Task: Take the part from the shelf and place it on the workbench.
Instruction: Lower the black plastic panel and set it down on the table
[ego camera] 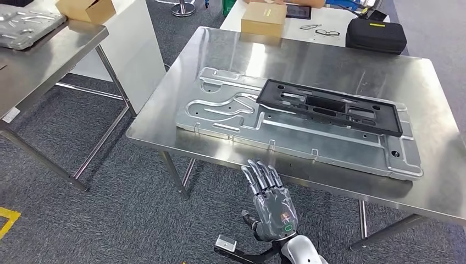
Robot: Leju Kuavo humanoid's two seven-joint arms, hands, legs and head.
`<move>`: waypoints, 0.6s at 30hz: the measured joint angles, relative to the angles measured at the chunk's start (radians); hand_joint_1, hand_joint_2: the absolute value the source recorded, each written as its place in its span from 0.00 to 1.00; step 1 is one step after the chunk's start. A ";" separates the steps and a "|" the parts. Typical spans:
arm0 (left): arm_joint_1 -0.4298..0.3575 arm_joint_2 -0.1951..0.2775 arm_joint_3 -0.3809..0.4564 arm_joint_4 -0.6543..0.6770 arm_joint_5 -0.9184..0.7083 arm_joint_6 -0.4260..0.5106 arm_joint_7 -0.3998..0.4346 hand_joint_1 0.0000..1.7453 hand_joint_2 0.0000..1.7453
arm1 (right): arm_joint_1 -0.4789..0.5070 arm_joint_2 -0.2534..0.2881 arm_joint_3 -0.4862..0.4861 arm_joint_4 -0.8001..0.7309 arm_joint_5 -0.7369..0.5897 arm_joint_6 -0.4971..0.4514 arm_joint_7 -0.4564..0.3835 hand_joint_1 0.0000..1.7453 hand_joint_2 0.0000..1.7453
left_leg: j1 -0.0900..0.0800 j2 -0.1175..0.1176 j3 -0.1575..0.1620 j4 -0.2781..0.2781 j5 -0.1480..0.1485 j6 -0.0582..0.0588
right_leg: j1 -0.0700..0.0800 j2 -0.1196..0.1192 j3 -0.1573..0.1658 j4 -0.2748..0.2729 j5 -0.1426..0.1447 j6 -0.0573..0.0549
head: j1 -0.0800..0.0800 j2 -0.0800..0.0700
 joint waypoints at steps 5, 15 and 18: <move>-0.002 0.001 0.004 0.000 0.010 0.004 -0.013 0.00 1.00 | 0.001 0.012 0.010 0.038 -0.013 0.005 -0.008 0.00 1.00 | 0.002 -0.002 -0.062 0.257 -0.172 -0.008 | 0.010 -0.003 -0.061 0.001 0.049 -0.020 | 0.000 0.000; -0.019 0.007 0.004 -0.003 -0.010 0.039 0.024 0.00 1.00 | -0.012 0.094 0.001 0.376 -0.518 0.222 -0.091 0.00 1.00 | -0.011 -0.002 0.148 -0.054 -0.077 0.047 | 0.017 -0.002 -0.127 0.037 0.087 0.019 | 0.000 0.000; -0.023 0.008 0.009 -0.004 0.014 0.041 0.017 0.00 1.00 | -0.015 0.122 -0.009 0.514 -0.608 0.211 -0.070 0.00 0.75 | -0.007 0.002 0.114 -0.060 -0.046 0.067 | 0.006 0.003 -0.183 0.182 -0.033 0.038 | 0.000 0.000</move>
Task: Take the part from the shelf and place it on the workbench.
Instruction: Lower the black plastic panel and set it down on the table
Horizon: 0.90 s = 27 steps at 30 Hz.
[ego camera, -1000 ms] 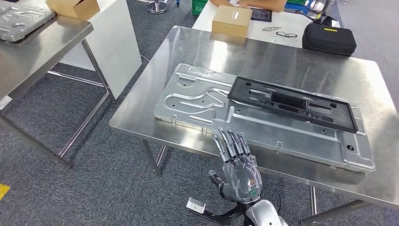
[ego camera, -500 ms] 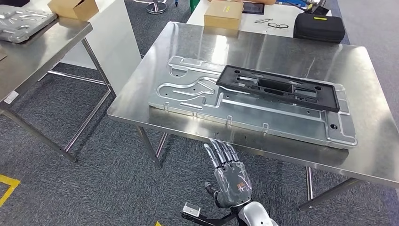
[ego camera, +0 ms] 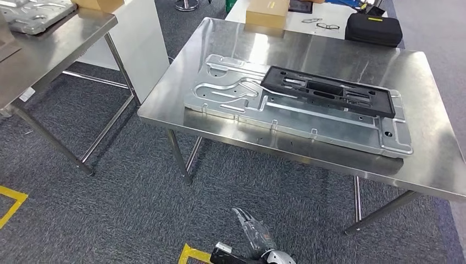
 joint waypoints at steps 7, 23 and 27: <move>0.015 0.000 0.038 0.000 0.043 0.009 -0.024 0.00 0.00 | 0.000 0.028 -0.119 0.452 -0.193 -0.023 0.101 0.00 0.00 | 0.004 -0.005 -0.069 0.042 0.025 -0.013 | -0.039 0.000 0.185 -0.150 0.011 0.045 | 0.000 0.000; 0.009 0.003 0.092 0.000 0.084 -0.032 -0.029 0.00 0.00 | 0.099 0.016 -0.554 0.855 -0.651 0.136 0.376 0.00 0.00 | 0.031 0.010 -0.135 0.029 0.110 -0.041 | -0.056 -0.006 0.252 -0.138 -0.053 0.078 | 0.000 0.000; 0.011 0.001 0.094 0.000 0.072 -0.033 -0.019 0.00 0.00 | 0.118 0.021 -0.612 0.869 -0.663 0.158 0.343 0.00 0.00 | 0.031 0.004 -0.152 0.041 0.134 -0.080 | -0.046 0.007 0.245 -0.168 -0.038 0.029 | 0.000 0.000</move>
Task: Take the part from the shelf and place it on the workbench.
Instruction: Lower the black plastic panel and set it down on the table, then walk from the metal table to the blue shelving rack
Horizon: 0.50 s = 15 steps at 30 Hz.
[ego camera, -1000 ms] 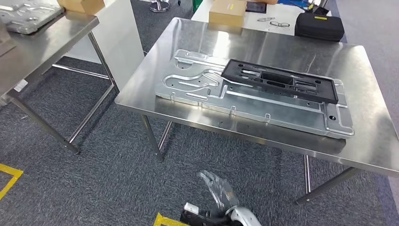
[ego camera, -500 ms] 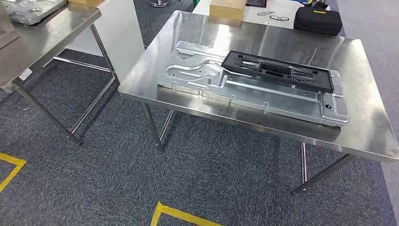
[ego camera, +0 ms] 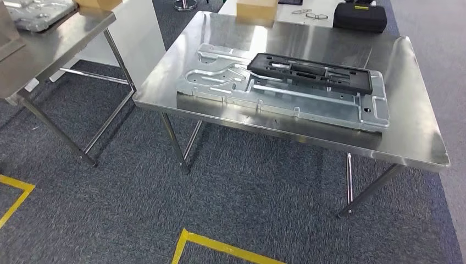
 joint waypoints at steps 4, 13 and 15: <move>0.005 0.000 0.000 0.001 -0.004 -0.002 0.004 0.00 0.00 | 0.007 0.000 -0.014 0.004 0.002 0.009 -0.008 0.00 0.00 | 0.009 -0.002 -0.005 -0.003 0.000 -0.016 | 0.001 -0.006 -0.020 0.004 0.019 -0.034 | 0.000 0.000; 0.001 0.000 0.000 0.000 -0.007 -0.001 0.001 0.00 0.00 | 0.016 0.020 -0.023 0.008 0.024 0.014 -0.036 0.00 0.00 | -0.016 -0.008 0.035 0.248 -0.198 0.018 | 0.034 -0.010 -0.134 0.027 0.096 -0.062 | 0.000 0.000; -0.004 0.001 0.000 0.000 -0.008 0.001 -0.002 0.00 0.00 | 0.014 0.026 -0.023 0.008 0.027 0.016 -0.044 0.00 0.00 | -0.026 -0.011 0.149 0.101 -0.192 0.036 | 0.039 -0.009 -0.153 0.037 0.109 -0.056 | 0.000 0.000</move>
